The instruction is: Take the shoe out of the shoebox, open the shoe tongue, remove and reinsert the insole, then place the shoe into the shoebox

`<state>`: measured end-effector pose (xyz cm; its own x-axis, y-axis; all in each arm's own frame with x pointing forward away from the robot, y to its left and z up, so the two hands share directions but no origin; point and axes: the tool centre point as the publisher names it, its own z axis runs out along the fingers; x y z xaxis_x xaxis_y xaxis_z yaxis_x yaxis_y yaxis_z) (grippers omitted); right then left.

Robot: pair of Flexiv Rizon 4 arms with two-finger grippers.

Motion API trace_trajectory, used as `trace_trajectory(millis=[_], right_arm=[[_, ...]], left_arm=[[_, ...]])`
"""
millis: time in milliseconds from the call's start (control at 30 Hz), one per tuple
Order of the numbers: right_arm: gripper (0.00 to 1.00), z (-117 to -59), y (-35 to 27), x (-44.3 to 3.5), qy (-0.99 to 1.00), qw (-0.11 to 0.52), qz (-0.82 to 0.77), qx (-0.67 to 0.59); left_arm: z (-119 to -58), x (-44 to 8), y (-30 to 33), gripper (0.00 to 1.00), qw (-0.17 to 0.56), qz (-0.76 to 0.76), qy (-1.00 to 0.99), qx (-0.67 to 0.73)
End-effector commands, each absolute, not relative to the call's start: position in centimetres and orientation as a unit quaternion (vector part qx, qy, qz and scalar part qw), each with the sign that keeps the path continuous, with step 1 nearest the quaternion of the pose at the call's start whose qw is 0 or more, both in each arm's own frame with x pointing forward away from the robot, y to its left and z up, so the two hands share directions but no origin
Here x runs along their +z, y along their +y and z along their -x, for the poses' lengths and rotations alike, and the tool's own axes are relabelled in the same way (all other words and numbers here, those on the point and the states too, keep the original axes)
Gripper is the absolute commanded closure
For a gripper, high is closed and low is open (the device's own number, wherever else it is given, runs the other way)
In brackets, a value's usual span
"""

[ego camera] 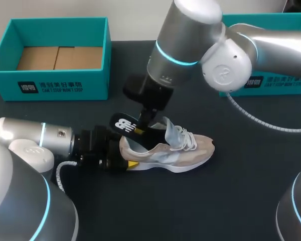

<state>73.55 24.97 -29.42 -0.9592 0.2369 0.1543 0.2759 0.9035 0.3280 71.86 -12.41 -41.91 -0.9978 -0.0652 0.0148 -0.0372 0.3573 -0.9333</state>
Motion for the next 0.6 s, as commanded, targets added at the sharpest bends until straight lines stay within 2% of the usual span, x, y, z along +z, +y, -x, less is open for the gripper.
trace_trajectory(millis=[33, 100, 133, 333, 600], right_arm=[[0.13, -74.17, 23.99, -29.25, -0.965, 0.104, 0.133, -0.199], [0.08, -74.13, 24.17, -29.04, -0.963, 0.127, 0.133, -0.199], [0.00, -74.08, 24.27, -28.96, -0.957, 0.149, 0.133, -0.210], [0.00, -73.57, 24.70, -28.85, -0.937, 0.225, 0.166, -0.208], [0.00, -73.57, 24.70, -28.85, -0.937, 0.225, 0.166, -0.208]], left_arm=[[-71.84, -42.24, -12.28, 1.00, 0.012, 0.031, 0.825, -0.565], [-71.84, -42.24, -12.28, 1.00, 0.012, 0.031, 0.825, -0.565], [-71.84, -42.24, -12.28, 1.00, 0.012, 0.031, 0.825, -0.565], [-71.84, -42.24, -12.28, 1.00, 0.012, 0.031, 0.825, -0.565], [-71.84, -42.24, -12.28, 1.00, 0.012, 0.031, 0.825, -0.565]])
